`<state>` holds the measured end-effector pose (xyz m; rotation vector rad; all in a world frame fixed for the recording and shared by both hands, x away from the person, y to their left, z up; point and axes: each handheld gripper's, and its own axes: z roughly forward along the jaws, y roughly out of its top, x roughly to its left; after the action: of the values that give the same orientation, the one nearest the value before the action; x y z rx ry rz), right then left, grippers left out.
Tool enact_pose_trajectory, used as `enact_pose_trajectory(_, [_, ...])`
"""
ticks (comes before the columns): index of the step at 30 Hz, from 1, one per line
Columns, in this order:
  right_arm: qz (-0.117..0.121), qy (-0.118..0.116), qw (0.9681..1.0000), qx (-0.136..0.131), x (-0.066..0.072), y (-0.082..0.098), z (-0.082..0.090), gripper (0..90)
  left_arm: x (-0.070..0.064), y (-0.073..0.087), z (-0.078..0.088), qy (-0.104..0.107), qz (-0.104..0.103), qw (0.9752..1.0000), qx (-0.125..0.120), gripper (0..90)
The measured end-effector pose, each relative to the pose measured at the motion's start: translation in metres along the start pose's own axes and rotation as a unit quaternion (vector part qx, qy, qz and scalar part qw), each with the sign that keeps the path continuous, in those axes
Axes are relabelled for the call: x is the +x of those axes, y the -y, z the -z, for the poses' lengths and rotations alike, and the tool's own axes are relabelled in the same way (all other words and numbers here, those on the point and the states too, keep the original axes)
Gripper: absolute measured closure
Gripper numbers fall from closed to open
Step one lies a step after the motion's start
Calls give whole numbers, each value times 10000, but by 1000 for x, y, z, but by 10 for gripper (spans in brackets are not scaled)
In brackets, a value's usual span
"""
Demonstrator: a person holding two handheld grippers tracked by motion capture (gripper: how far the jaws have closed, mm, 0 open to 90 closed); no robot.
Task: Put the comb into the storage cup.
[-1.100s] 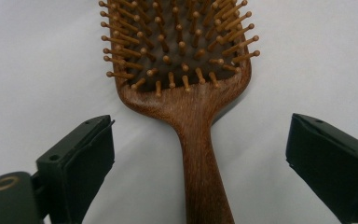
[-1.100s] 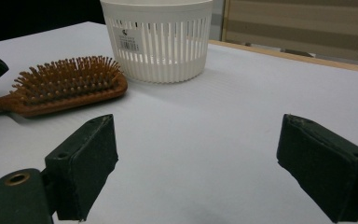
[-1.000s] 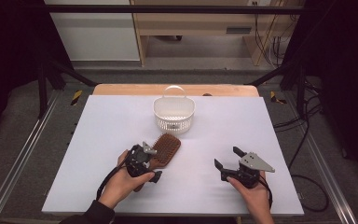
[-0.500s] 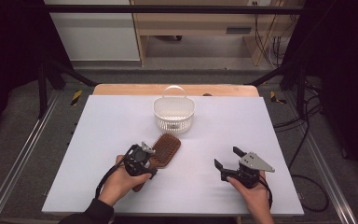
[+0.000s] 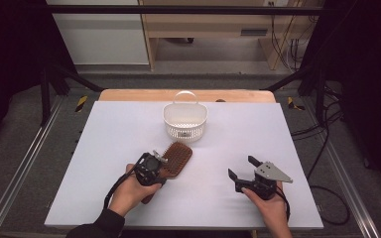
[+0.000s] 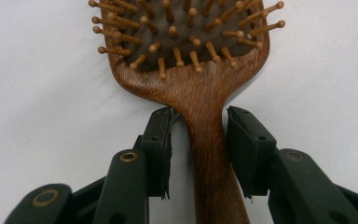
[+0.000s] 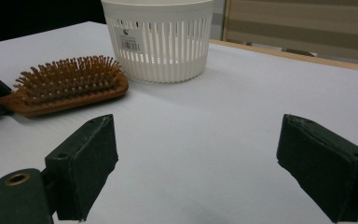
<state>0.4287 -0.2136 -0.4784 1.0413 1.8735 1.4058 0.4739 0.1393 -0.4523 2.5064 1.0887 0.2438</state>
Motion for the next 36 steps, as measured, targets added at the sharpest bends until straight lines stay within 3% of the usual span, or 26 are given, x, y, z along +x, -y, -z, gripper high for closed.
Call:
enact_pose_trajectory(5, [4,-9,10000,10,1,0,-1,122,-5,-1,-1,-128,-126,9998,22,632])
enact_pose_trajectory(12, [-4,-20,10000,24,1,0,-1,122,-6,0,-1,-52,-276,9996,-40,718])
enact_pose_trajectory(27, [1,-22,10000,7,0,0,-1,122,-2,2,0,101,-457,9988,-123,722])
enact_pose_trajectory(36, [-41,-11,10000,6,-3,0,-1,121,-4,2,1,-18,-637,9975,-300,722])
